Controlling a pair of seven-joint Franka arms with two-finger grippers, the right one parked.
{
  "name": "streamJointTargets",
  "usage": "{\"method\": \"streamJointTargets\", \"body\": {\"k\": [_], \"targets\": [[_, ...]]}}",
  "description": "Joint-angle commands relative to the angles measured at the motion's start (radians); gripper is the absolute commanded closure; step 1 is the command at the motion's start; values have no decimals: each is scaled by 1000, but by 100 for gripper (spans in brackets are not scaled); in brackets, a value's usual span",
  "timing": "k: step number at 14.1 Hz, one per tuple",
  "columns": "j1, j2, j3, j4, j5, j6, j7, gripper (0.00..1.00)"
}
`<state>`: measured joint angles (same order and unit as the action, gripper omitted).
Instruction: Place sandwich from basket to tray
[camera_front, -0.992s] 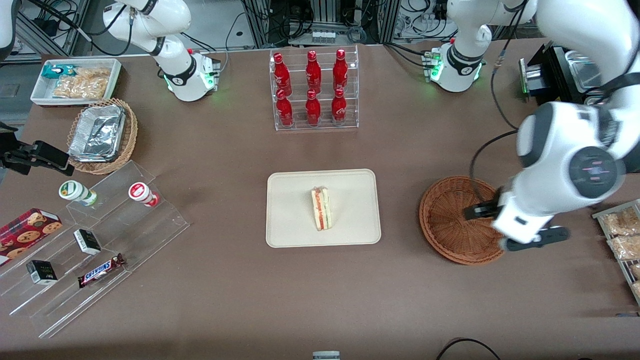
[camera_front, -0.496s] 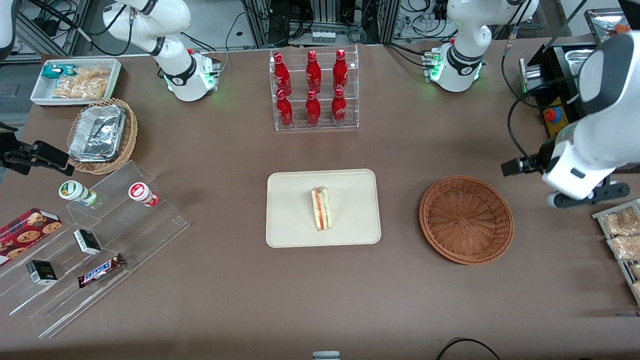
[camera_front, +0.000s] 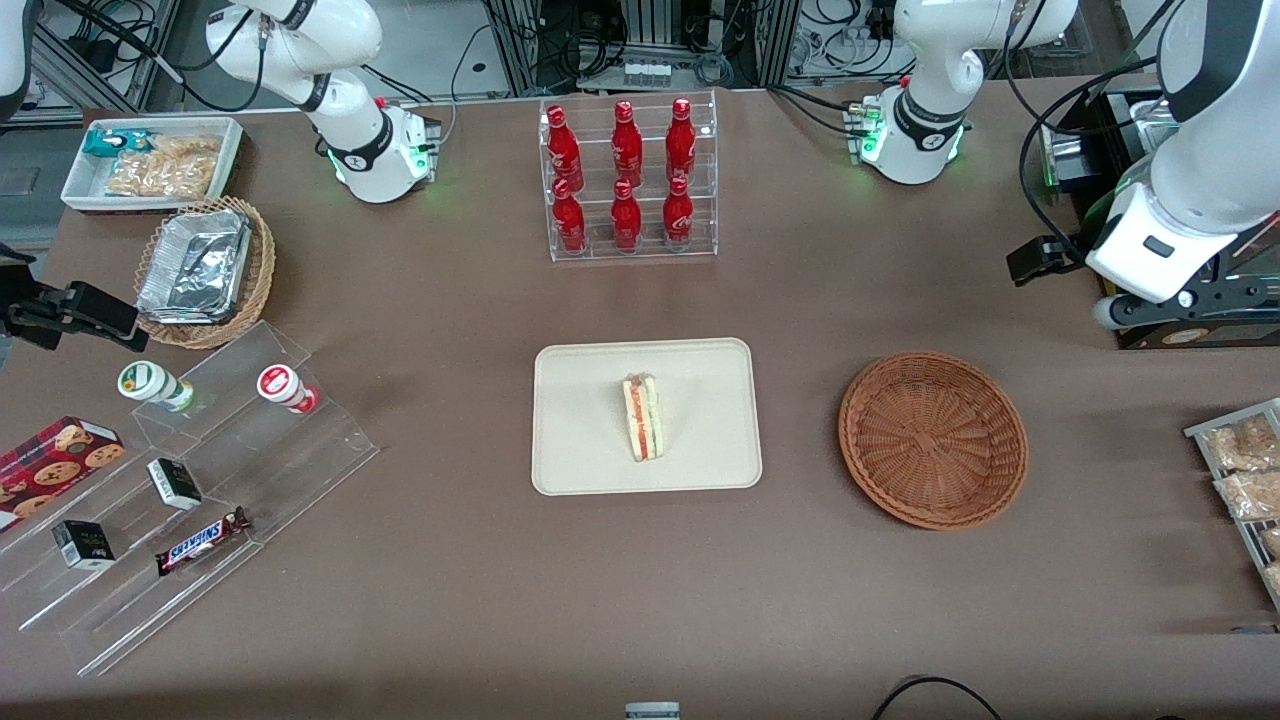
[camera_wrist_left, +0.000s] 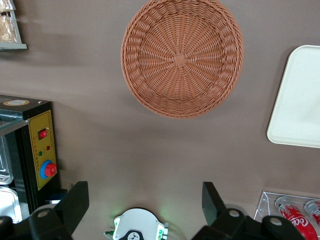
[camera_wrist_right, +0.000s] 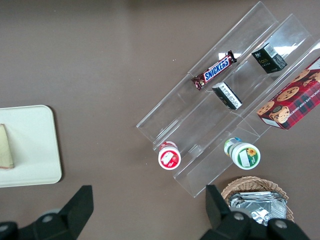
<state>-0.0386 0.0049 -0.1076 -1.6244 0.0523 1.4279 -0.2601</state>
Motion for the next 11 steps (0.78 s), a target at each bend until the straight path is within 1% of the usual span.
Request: {"method": "streamJointTargets", "body": {"k": [1,4,6,7,8,9,11], "targets": [[-6,1,0,-9,-8,22,19,0],[-7,41,-1,64,-9,17,24,0],[8,35,-12,61,-8,13,32,0],[67,33,-53,61,-8,8,33,0],[144,32,-132,61,-9,6,33,0],[161,35,-157,63,-6,6,33,0],[155,36,-158,69,-5,6,27,0]]}}
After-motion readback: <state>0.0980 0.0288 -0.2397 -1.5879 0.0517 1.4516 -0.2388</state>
